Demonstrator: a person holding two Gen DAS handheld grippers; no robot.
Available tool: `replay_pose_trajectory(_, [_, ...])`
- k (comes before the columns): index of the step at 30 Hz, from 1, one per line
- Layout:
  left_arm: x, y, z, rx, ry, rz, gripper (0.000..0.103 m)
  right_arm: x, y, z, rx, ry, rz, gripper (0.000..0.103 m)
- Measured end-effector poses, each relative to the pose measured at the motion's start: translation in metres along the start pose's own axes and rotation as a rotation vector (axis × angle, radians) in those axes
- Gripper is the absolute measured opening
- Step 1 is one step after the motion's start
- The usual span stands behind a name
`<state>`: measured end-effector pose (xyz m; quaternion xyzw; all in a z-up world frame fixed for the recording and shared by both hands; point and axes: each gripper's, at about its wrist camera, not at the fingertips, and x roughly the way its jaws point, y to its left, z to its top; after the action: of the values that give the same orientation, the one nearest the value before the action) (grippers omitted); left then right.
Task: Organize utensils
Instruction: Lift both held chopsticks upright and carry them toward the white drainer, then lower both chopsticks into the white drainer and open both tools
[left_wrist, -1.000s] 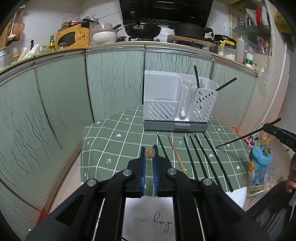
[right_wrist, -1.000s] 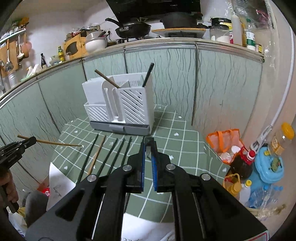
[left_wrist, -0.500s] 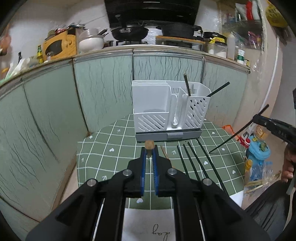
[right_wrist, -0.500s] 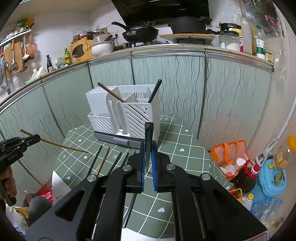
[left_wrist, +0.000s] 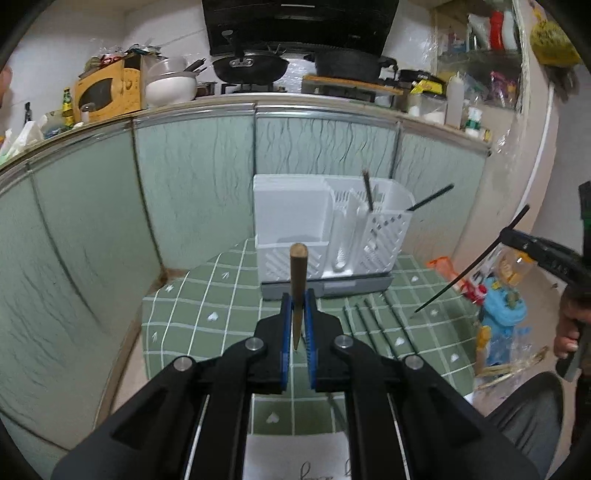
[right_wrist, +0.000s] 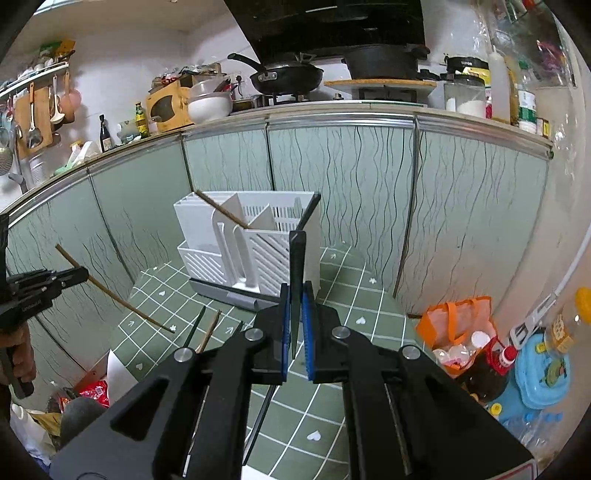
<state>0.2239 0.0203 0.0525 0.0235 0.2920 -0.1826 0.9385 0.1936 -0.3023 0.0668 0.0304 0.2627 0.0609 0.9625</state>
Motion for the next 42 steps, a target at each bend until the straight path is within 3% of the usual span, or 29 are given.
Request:
replay_pose_trajectory(6, [-0.003,-0.002,0.034,0.031,-0.028,-0.045,0.008,-0.008,-0.008,0.032,-0.006,-0.013,0.051,0.006])
replay_pose_trajectory(14, [0.001,-0.016,0.084,0.042,-0.025,-0.175,0.008,-0.017,-0.017,0.077,0.005,-0.026,0.126,0.006])
replay_pose_trajectory(22, [0.001,-0.041,0.130,0.079,-0.080,-0.258,0.008,-0.016,-0.019,0.111,-0.001,-0.047,0.163,0.006])
replay_pose_trajectory(32, [0.037,-0.061,0.170,0.102,-0.095,-0.265,0.008,0.006,-0.020,0.150,-0.025,-0.086,0.160,0.006])
replay_pose_trajectory(42, [0.093,-0.066,0.162,0.125,-0.051,-0.267,0.008,0.064,-0.035,0.142,-0.007,-0.049,0.152,0.006])
